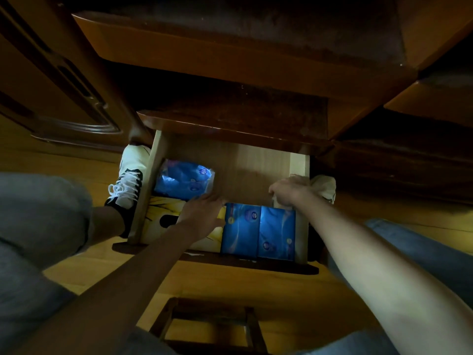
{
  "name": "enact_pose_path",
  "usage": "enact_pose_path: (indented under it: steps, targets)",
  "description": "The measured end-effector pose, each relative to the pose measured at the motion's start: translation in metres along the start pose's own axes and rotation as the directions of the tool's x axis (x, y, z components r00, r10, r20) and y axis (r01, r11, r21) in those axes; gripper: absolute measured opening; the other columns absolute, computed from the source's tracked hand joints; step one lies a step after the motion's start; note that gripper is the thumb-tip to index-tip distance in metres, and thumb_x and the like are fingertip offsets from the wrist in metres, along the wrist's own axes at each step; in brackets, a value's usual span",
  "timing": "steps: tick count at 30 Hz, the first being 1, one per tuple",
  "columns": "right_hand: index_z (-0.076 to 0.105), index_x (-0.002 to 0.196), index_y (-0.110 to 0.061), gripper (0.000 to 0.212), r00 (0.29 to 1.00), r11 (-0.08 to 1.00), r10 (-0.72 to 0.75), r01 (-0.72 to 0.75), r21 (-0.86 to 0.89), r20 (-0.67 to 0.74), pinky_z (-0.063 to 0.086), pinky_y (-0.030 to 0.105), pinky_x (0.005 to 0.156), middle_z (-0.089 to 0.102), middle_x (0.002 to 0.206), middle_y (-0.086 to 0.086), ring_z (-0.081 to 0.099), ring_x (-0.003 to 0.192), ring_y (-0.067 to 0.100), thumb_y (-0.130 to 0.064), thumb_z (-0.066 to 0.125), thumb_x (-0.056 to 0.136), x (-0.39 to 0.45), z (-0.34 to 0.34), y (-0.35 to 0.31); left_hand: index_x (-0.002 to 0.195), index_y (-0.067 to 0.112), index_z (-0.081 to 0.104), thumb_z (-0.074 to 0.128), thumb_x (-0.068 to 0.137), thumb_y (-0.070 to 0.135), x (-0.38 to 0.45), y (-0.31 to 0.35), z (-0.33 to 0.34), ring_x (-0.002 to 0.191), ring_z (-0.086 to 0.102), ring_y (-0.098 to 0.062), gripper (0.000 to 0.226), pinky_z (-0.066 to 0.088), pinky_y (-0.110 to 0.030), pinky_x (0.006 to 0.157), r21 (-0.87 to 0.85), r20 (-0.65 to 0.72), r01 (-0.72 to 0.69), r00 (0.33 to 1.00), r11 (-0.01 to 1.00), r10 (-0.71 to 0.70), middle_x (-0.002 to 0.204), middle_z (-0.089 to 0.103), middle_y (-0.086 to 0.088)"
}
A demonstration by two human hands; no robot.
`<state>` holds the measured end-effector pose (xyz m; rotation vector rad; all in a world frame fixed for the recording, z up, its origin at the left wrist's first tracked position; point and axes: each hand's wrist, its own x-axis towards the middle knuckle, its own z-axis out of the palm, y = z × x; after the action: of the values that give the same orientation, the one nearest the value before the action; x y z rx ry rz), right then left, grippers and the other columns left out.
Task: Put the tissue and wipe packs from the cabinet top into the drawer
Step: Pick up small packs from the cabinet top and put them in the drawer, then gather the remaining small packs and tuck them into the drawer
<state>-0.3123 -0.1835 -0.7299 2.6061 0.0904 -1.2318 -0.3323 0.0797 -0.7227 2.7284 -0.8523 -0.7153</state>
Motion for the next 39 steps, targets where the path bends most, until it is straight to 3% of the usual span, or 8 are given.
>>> enact_pose_path:
  steps: [5,11,16,22,28,35,37,39]
  targets:
    - [0.044,0.150,-0.025,0.056,0.999,1.000,-0.005,0.006,0.019,-0.039,0.046,0.044,0.100,0.061,0.139,0.007,0.058,0.125,0.031,-0.019,0.060,0.097,-0.002,0.005,-0.004,0.148,0.031,0.043,0.065,0.092,0.045,0.002,0.000,0.001,0.131,0.049,-0.023,0.062,0.042,-0.039,0.098,0.039,0.024,-0.009,1.000,0.999,0.008,0.146,0.054,0.002]
    - [-0.005,0.164,-0.013,0.092,0.985,0.997,0.026,-0.039,-0.073,-0.170,0.029,0.049,0.118,0.041,0.157,0.023,0.042,0.143,0.037,-0.044,0.054,0.100,-0.016,0.010,-0.008,0.147,0.029,0.044,0.067,0.091,0.045,0.005,-0.001,0.001,0.132,0.049,-0.024,0.062,0.043,-0.040,0.099,0.052,0.048,-0.001,0.999,0.999,-0.002,0.147,0.054,0.000]
    - [0.028,0.159,-0.015,0.081,0.937,1.000,-0.027,0.021,-0.020,-0.350,0.030,0.047,0.118,0.049,0.153,0.013,0.044,0.142,0.032,-0.024,0.071,0.091,-0.054,-0.013,0.000,0.149,0.031,0.041,0.063,0.094,0.040,-0.003,0.006,-0.003,0.133,0.048,-0.025,0.059,0.044,-0.041,0.098,0.024,0.073,-0.019,0.997,1.000,0.017,0.148,0.053,-0.001]
    - [0.051,0.145,-0.036,0.050,0.949,0.920,0.001,0.122,0.372,-0.316,0.051,0.035,0.093,0.058,0.147,0.000,0.059,0.126,0.023,-0.013,0.044,0.102,-0.129,-0.046,0.017,0.150,0.031,0.041,0.052,0.101,0.041,-0.017,0.014,-0.052,0.125,0.057,-0.020,0.052,0.049,-0.038,0.095,-0.049,0.023,-0.044,0.999,0.998,0.045,0.144,0.058,0.001]
    - [0.070,0.124,-0.034,0.034,0.678,0.823,0.117,0.343,0.453,-0.725,0.057,0.022,0.079,0.074,0.118,-0.017,0.065,0.094,-0.007,-0.017,0.049,0.103,-0.229,-0.121,0.035,0.121,0.042,0.066,0.053,0.098,0.043,-0.050,0.040,-0.197,0.082,0.069,-0.009,0.026,0.053,-0.026,0.062,0.067,-0.406,-0.142,0.900,0.988,0.157,0.100,0.075,0.013]
    - [0.075,0.099,-0.032,0.025,-0.010,0.882,0.267,0.406,0.240,-0.964,0.057,0.030,0.074,0.075,0.093,-0.021,0.070,0.088,0.001,-0.017,0.054,0.095,-0.334,-0.236,0.069,0.102,0.036,0.072,0.066,0.089,0.029,-0.092,0.091,-0.387,0.068,0.066,-0.009,0.016,0.039,-0.020,0.056,0.220,-0.871,-0.271,0.378,0.937,0.313,0.080,0.072,0.013]
    - [0.072,0.102,-0.034,0.024,-0.049,0.911,0.255,0.347,0.223,-0.966,0.057,0.032,0.073,0.074,0.093,-0.020,0.068,0.086,0.002,-0.019,0.055,0.094,-0.348,-0.269,0.086,0.102,0.035,0.072,0.062,0.089,0.030,-0.086,0.102,-0.428,0.076,0.068,-0.013,0.018,0.042,-0.023,0.060,0.207,-0.887,-0.274,0.353,0.939,0.298,0.087,0.074,0.012]
    - [0.067,0.110,-0.039,0.024,0.047,0.926,0.254,0.277,0.257,-0.966,0.056,0.034,0.076,0.071,0.102,-0.020,0.067,0.092,0.005,-0.026,0.056,0.093,-0.349,-0.297,0.107,0.106,0.033,0.072,0.060,0.090,0.030,-0.070,0.109,-0.459,0.087,0.069,-0.017,0.020,0.050,-0.028,0.066,0.183,-0.867,-0.261,0.411,0.948,0.281,0.098,0.073,0.010]
